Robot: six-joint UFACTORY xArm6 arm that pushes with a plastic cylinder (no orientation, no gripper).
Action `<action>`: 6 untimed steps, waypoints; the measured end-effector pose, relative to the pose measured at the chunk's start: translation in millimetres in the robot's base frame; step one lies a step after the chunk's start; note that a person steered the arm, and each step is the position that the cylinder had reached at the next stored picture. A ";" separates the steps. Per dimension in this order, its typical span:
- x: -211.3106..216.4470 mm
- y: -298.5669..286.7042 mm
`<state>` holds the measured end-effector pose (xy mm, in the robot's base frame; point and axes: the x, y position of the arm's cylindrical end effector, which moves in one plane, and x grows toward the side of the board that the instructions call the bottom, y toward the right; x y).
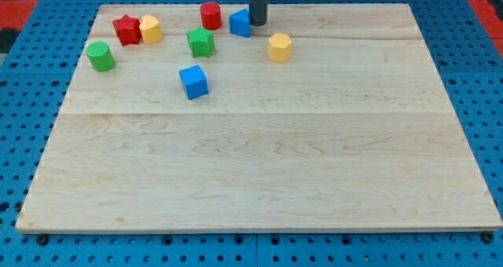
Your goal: Move your arm towards the left side of the board
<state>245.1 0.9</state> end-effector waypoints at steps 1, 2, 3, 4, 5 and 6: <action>7.1 45.8; 22.2 128.3; 62.9 161.1; 166.0 120.5; 291.1 28.1; 307.3 -128.7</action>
